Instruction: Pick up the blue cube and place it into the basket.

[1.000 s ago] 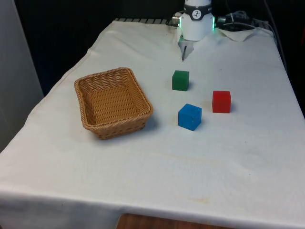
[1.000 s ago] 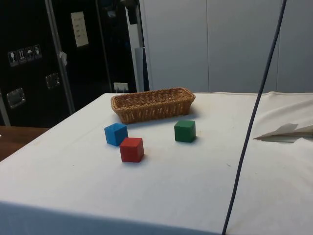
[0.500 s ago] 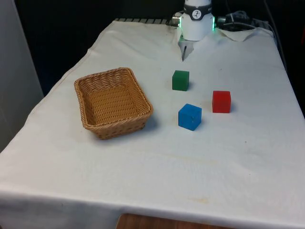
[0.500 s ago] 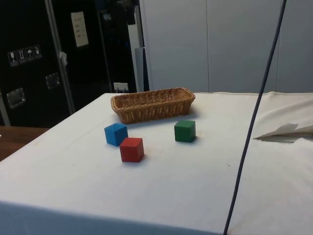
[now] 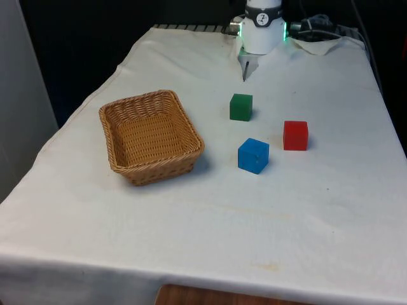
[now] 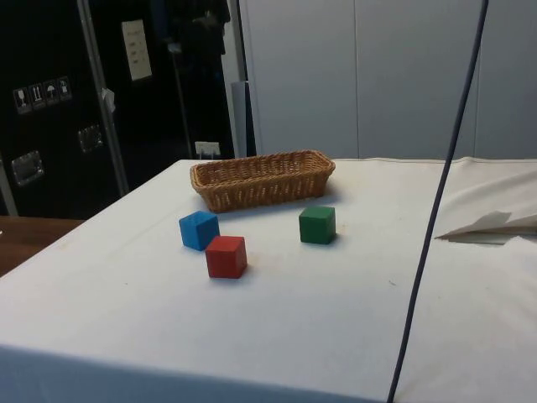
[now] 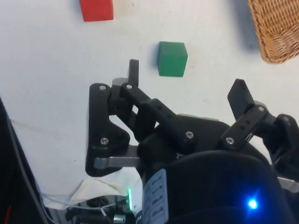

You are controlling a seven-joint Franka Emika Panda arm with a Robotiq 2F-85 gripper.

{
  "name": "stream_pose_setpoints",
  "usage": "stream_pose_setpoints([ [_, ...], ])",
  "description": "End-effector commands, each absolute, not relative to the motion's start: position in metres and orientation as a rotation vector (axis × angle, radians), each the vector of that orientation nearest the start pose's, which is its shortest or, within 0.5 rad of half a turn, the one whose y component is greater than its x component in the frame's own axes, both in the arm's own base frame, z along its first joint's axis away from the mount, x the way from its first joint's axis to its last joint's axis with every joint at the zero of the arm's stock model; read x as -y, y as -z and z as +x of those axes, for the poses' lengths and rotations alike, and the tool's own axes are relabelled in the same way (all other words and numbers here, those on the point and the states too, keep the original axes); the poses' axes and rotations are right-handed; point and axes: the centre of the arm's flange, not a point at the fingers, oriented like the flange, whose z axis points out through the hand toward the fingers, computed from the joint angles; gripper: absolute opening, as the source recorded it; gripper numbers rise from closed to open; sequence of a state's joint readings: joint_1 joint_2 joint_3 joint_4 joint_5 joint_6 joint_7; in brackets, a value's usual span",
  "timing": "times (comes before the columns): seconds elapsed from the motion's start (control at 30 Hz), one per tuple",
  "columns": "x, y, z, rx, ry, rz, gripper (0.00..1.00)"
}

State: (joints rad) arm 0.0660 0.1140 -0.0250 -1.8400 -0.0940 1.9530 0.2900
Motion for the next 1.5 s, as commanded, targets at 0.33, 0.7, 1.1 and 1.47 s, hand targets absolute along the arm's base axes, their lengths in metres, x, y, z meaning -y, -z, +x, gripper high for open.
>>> stream_pose_setpoints([
  [0.33, -0.021, -0.44, 0.602, -0.461, 0.038, -3.195, 1.0],
  [0.7, -0.025, -0.415, 0.614, -0.538, 0.036, -3.168, 1.0],
  [1.1, -0.028, -0.405, 0.617, -0.563, 0.03, -3.165, 1.0],
  [1.47, -0.046, -0.364, 0.635, -0.602, 0.026, -3.16, 1.0],
])
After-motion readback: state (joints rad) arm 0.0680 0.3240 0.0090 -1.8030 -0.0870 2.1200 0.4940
